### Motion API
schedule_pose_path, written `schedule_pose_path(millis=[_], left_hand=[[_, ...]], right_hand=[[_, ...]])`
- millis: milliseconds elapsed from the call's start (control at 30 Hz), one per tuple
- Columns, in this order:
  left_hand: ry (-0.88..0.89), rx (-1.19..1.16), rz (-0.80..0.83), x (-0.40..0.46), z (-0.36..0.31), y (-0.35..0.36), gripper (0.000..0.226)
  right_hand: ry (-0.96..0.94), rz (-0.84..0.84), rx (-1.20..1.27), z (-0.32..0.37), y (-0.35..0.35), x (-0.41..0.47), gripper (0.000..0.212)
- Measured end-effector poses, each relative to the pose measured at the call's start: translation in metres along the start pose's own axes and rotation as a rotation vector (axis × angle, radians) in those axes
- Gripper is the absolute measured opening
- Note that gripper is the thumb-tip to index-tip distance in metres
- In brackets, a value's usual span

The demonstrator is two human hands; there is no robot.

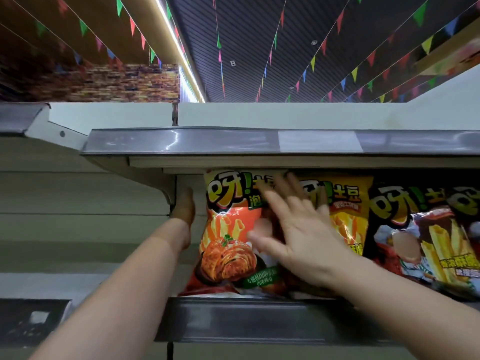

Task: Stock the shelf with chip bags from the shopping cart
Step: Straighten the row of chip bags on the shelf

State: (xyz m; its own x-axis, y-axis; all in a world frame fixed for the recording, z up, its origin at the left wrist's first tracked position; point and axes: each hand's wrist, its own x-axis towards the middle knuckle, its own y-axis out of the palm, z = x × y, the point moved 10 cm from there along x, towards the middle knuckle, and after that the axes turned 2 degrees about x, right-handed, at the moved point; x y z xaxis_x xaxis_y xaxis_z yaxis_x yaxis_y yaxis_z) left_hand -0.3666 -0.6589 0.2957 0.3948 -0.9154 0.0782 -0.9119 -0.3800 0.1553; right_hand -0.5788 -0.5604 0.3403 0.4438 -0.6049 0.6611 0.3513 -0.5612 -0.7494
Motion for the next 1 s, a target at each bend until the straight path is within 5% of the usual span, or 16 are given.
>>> schedule_pose_path(millis=[133,267,467,533,633,833,1000], left_hand=[[-0.016,0.034,0.003,-0.020,0.001,-0.004,0.095],[0.018,0.167,0.092,-0.052,-0.001,0.027,0.069],[0.040,0.156,0.134,-0.074,0.007,0.041,0.085],[0.002,0.142,0.018,-0.071,0.006,0.018,0.092],[0.037,0.176,-0.072,-0.069,-0.006,0.003,0.090],[0.019,0.159,0.087,-0.098,0.010,0.049,0.070],[0.133,0.228,0.016,-0.103,-0.008,0.042,0.063]], right_hand=[[0.345,-0.221,0.139,-0.066,-0.041,-0.020,0.097],[0.560,-0.079,0.191,-0.098,-0.020,-0.033,0.095],[0.522,-0.031,0.055,-0.096,-0.015,-0.033,0.088],[0.499,-0.083,0.046,-0.101,-0.025,-0.037,0.088],[0.539,-0.112,-0.025,-0.122,-0.034,-0.046,0.084],[0.577,-0.047,0.003,-0.130,-0.025,-0.049,0.088],[0.592,-0.171,0.066,-0.146,-0.049,-0.059,0.074]])
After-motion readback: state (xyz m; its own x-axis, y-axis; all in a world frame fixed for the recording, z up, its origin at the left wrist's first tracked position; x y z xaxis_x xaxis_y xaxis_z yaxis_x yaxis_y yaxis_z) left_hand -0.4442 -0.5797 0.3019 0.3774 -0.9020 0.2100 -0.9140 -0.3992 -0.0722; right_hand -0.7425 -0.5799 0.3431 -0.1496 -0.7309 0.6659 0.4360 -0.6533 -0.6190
